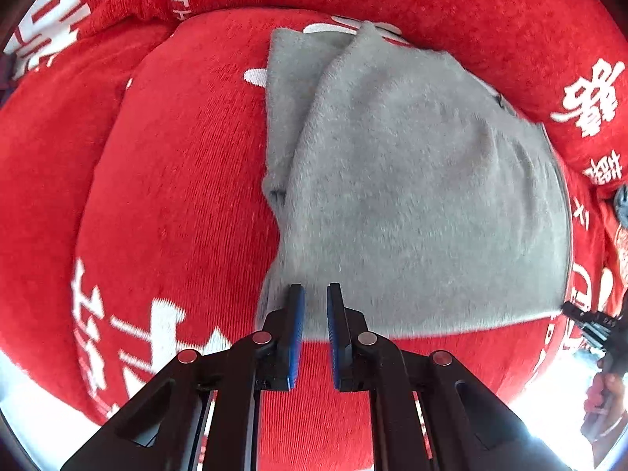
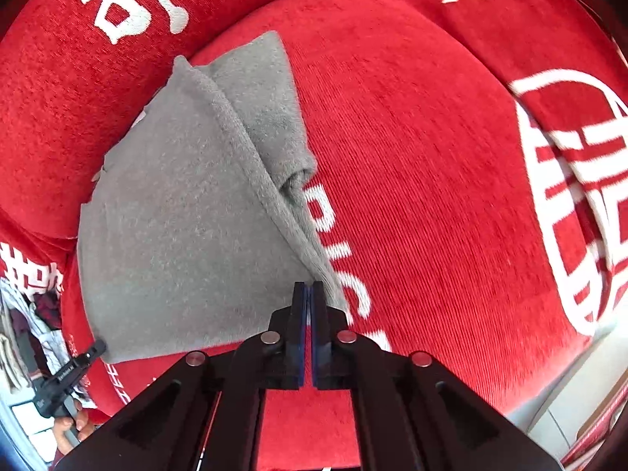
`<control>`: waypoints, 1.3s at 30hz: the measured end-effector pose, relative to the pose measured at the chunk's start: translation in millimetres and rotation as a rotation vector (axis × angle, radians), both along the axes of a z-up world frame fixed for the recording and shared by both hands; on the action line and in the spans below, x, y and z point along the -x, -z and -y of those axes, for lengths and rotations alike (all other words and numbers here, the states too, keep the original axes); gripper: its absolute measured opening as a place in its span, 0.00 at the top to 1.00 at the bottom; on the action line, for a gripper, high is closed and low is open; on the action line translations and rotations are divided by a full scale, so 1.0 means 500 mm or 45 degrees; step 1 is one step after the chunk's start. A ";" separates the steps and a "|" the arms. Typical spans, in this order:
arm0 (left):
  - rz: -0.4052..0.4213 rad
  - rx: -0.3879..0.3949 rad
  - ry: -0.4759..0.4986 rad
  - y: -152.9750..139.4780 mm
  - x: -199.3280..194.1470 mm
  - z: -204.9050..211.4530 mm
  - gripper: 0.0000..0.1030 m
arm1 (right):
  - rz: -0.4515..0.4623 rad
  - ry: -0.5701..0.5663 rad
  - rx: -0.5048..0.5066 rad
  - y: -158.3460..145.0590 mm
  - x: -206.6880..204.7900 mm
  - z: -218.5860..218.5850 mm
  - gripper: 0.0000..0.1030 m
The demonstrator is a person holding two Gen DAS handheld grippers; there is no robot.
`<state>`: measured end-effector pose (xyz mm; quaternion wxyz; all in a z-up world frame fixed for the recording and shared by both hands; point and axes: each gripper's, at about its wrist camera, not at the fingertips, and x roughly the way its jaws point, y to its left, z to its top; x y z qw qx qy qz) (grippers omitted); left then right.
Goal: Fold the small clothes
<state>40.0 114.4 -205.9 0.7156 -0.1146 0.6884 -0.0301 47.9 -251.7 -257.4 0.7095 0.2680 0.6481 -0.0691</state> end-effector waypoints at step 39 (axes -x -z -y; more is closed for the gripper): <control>0.115 -0.170 0.358 -0.338 0.048 0.237 0.02 | 0.101 -0.343 0.176 -0.314 0.030 -0.172 0.19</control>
